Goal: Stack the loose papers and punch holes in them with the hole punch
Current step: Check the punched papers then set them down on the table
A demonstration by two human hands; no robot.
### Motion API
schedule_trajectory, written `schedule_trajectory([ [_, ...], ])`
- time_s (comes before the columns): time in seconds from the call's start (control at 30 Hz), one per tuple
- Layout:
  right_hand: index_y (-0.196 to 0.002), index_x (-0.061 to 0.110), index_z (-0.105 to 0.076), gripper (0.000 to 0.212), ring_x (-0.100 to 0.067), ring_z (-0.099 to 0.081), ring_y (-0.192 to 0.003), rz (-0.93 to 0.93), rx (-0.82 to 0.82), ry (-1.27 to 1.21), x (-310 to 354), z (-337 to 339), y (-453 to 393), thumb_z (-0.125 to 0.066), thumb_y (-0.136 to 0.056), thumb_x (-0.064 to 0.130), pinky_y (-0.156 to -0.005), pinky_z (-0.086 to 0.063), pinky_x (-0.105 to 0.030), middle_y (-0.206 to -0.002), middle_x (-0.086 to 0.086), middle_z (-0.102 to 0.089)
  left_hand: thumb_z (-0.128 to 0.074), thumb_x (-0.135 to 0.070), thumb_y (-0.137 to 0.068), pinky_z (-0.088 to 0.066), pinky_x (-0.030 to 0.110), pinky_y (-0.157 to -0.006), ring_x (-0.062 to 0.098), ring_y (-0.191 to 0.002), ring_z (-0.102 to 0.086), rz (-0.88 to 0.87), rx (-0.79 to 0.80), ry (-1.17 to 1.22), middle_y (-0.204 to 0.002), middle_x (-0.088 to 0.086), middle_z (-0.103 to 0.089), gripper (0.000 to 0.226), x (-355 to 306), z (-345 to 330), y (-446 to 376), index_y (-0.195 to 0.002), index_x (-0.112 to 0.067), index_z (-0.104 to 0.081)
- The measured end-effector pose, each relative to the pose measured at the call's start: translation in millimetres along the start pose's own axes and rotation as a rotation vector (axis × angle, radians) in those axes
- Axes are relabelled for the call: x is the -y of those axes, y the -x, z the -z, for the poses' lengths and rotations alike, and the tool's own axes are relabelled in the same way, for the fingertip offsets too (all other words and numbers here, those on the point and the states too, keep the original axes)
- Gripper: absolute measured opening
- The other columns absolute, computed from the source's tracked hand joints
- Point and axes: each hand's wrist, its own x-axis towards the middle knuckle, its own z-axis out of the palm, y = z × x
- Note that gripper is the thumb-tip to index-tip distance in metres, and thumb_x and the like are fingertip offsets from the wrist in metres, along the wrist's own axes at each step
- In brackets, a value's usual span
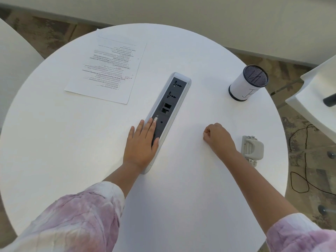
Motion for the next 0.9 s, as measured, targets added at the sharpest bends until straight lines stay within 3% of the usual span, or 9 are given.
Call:
schedule_trajectory([
  [0.07,-0.082,0.008,-0.059,0.013,-0.023,-0.052,-0.074,-0.015,0.044,-0.075,-1.2,1.9,-2.6,-0.05,-0.088,0.014,-0.064,-0.039,-0.029,-0.087,-0.009,-0.054,-0.035,-0.032,-0.097,-0.012,0.043,-0.117,0.022,-0.144,-0.019,-0.001,-0.001,-0.001,-0.155,-0.004,-0.024,0.054,-0.5,0.7,-0.3,-0.147,-0.019,-0.022],
  [0.17,-0.065,0.013,-0.052,0.023,-0.019,-0.048,-0.063,-0.122,0.104,-0.414,-6.2,10.3,-8.5,-0.048,-0.087,0.012,-0.058,-0.039,-0.025,-0.067,-0.004,-0.054,-0.034,-0.033,-0.097,-0.01,0.042,-0.117,0.021,-0.144,-0.017,0.0,0.004,-0.009,-0.155,-0.004,-0.023,0.054,-0.7,1.4,-0.3,-0.147,-0.019,-0.02],
  [0.27,-0.068,0.008,-0.052,0.024,-0.017,-0.057,-0.069,-0.3,0.125,-0.999,-9.6,20.6,-11.7,-0.044,-0.091,0.004,-0.065,-0.054,-0.021,-0.075,-0.006,-0.057,-0.032,-0.033,-0.097,-0.009,0.041,-0.117,0.02,-0.145,-0.015,0.002,0.009,-0.014,-0.156,-0.004,-0.021,0.054,-0.1,1.4,0.1,-0.147,-0.02,-0.019],
  [0.33,-0.072,0.005,-0.051,0.021,-0.015,-0.06,-0.069,-0.354,0.085,-1.205,-10.2,27.3,-12.0,-0.044,-0.091,0.001,-0.061,-0.056,-0.017,-0.079,-0.009,-0.059,-0.031,-0.033,-0.097,-0.008,0.041,-0.117,0.02,-0.145,-0.014,0.002,0.012,-0.018,-0.156,-0.005,-0.02,0.054,0.1,1.3,0.1,-0.148,-0.02,-0.018],
  [0.57,-0.092,0.006,-0.058,0.007,-0.013,-0.067,-0.074,-0.263,-0.071,-1.216,-12.7,55.5,-23.7,-0.054,-0.089,0.001,-0.069,-0.057,-0.017,-0.084,-0.009,-0.066,-0.028,-0.035,-0.096,-0.011,0.042,-0.117,0.021,-0.144,-0.019,0.0,0.002,-0.013,-0.155,-0.004,-0.024,0.053,-0.6,2.6,0.5,-0.147,-0.019,-0.021],
  [0.77,-0.111,-0.007,-0.058,0.022,0.001,-0.066,-0.055,-0.275,-0.267,-1.148,-22.4,99.3,-46.9,-0.051,-0.091,-0.003,-0.065,-0.055,-0.012,-0.074,-0.004,-0.064,-0.016,-0.042,-0.092,-0.015,0.043,-0.116,0.022,-0.143,-0.023,0.003,0.001,-0.022,-0.153,-0.004,-0.028,0.059,-1.0,3.1,0.3,-0.146,-0.019,-0.025],
  [0.83,-0.11,-0.008,-0.059,0.022,0.001,-0.066,-0.056,-0.296,-0.347,-1.15,-26.9,117.0,-56.2,-0.053,-0.09,-0.003,-0.066,-0.055,-0.012,-0.061,0.005,-0.068,-0.015,-0.042,-0.091,-0.016,0.044,-0.116,0.023,-0.142,-0.025,0.0,0.0,-0.02,-0.153,-0.003,-0.029,0.06,-1.4,3.9,0.5,-0.145,-0.018,-0.027],
  [0.9,-0.109,-0.007,-0.062,0.022,-0.002,-0.066,-0.062,-0.304,-0.408,-1.177,-29.7,130.5,-63.7,-0.056,-0.088,-0.002,-0.071,-0.056,-0.015,-0.063,0.006,-0.068,-0.015,-0.042,-0.091,-0.017,0.043,-0.116,0.022,-0.142,-0.024,0.001,0.004,-0.023,-0.153,-0.004,-0.029,0.06,-1.3,4.1,0.7,-0.145,-0.019,-0.027],
])
